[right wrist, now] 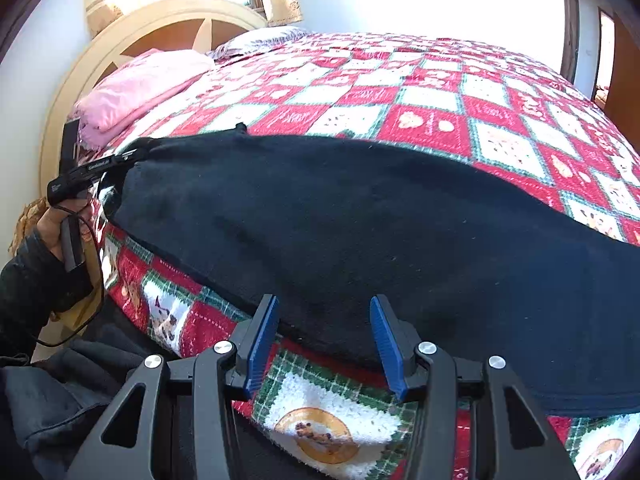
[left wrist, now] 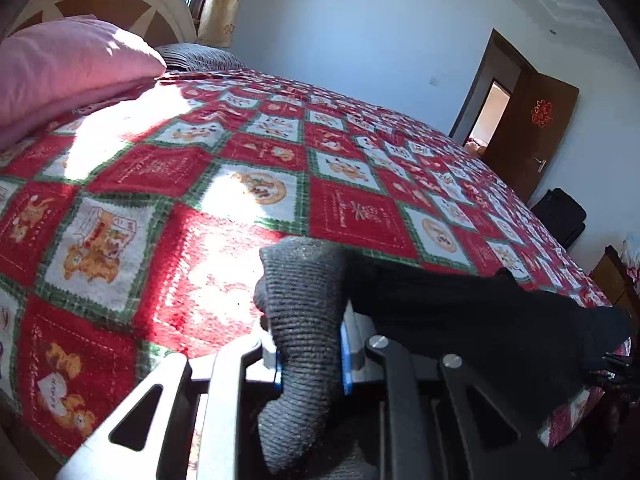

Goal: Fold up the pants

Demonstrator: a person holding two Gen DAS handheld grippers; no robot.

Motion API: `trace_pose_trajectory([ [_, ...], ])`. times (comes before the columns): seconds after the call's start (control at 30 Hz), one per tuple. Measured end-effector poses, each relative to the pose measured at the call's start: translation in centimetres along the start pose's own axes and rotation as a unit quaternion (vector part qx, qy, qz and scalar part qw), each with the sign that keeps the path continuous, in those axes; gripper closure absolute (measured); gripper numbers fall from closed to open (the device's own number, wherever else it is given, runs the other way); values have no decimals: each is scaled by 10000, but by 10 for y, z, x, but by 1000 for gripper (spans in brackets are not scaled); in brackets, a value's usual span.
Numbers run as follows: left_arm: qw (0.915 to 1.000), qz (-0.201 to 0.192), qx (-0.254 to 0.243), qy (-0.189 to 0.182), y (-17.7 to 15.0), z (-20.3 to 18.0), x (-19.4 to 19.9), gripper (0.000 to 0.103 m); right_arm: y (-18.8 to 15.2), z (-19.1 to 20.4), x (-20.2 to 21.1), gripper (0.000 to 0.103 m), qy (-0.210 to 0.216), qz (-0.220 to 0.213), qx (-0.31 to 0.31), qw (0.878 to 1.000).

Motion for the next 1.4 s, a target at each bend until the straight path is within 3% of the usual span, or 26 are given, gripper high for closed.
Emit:
trace_pose_trajectory([
  [0.23, 9992, -252, 211, 220, 22, 22, 10, 82, 7, -1, 8, 53, -95, -178, 95, 9998],
  [0.33, 9995, -17, 310, 88, 12, 35, 2, 80, 14, -5, 18, 53, -144, -279, 193, 9993],
  [0.4, 9993, 34, 336, 167, 3, 39, -3, 72, 23, -15, 28, 53, -338, -390, 234, 9984],
  [0.5, 9994, -50, 291, 153, 6, 36, -2, 63, 39, -60, 59, 53, -868, -662, 6, 9940],
  [0.57, 9991, -141, 116, 380, 10, 35, 3, 40, 44, -108, 81, 53, -1241, -810, -425, 9880],
  [0.63, 9972, -323, 23, 671, 16, 38, 10, 29, 44, -163, 101, 53, -1656, -889, -934, 9777],
  [0.73, 9936, -622, 23, 940, 28, 40, 21, 24, 33, -244, 129, 53, -2410, -945, -1484, 9544],
  [0.8, 9926, -739, -85, 964, 34, 33, 26, 23, 20, -288, 142, 53, -2657, -899, -1944, 9400],
  [0.87, 9936, -724, -208, 838, 34, 19, 25, 14, 8, -312, 144, 53, -2312, -865, -2376, 9395],
  [0.93, 9950, -621, -320, 715, 29, 0, 20, 13, 8, -314, 148, 53, -2148, -994, -2346, 9428],
  [1.13, 9960, -360, -818, -53, 13, -84, 15, 10, 16, -297, 180, 53, -2456, -1368, -2103, 9364],
  [1.2, 9940, -306, -1016, -272, 7, -113, 14, 9, 13, -295, 185, 53, -2638, -1309, -2046, 9335],
  [1.3, 9905, -97, -1194, -671, -11, -152, 8, 4, 1, -295, 187, 53, -2458, -1186, -2172, 9372],
  [1.4, 9852, 163, -1569, -672, -37, -172, -6, 4, -13, -301, 183, 53, -2488, -1083, -2113, 9390],
])
Point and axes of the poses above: each gripper's, at about its wrist camera, not at the fingertips, and x roughly against the way its jaws point, z to its left, y to its top, the point moved 6 cm from there along -x, roughly the way its jaws point, and after that the axes turned 12 degrees about -z, right-handed, at the moved point
